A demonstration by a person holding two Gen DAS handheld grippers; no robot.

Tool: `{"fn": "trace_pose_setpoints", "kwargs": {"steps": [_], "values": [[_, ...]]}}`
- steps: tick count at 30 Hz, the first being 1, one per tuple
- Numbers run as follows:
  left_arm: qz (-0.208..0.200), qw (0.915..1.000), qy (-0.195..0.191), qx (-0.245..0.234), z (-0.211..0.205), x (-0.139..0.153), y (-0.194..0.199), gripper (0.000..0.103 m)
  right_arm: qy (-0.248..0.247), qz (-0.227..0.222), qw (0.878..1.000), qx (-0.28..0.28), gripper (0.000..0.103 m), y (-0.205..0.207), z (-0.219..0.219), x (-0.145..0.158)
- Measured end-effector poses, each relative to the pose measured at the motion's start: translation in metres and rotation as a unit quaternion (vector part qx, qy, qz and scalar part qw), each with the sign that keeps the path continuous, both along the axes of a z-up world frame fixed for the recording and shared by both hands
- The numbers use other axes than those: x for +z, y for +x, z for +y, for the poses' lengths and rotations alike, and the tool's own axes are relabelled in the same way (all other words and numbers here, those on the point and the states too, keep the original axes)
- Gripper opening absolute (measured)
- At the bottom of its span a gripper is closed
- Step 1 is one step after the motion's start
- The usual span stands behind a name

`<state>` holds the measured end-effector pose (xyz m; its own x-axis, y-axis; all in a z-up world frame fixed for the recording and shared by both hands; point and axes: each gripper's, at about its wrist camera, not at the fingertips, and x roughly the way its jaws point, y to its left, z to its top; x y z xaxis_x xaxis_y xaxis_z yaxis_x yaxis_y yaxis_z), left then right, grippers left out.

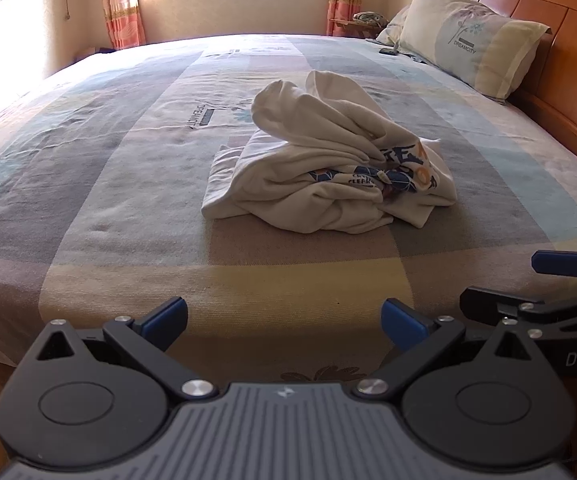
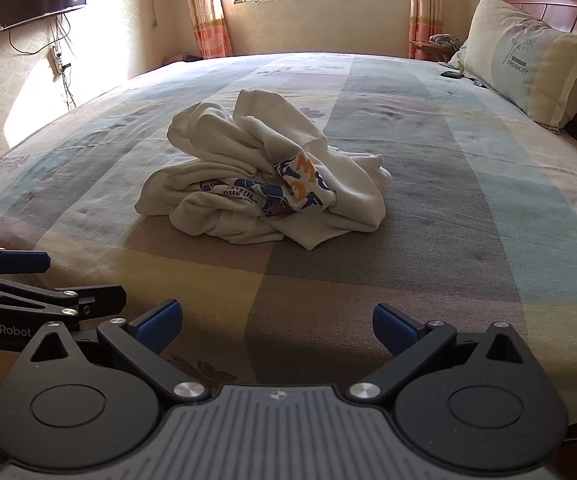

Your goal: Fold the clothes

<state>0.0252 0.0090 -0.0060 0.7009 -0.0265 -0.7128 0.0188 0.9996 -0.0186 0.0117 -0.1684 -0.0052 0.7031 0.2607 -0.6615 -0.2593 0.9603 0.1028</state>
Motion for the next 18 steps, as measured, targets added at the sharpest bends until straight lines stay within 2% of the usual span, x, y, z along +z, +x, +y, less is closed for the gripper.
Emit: {"fn": "trace_pose_setpoints", "kwargs": {"steps": [9,18], "values": [[0.002,0.9999,0.002,-0.013,0.008,-0.004,0.036,0.102,-0.012,0.006,1.0,0.003,0.103,0.031,0.008,-0.004],[0.015,0.9995,-0.01,-0.026,0.018,-0.005,0.093,0.102,-0.034,0.015,0.999,0.002,0.103,0.085,0.016,0.001]]}}
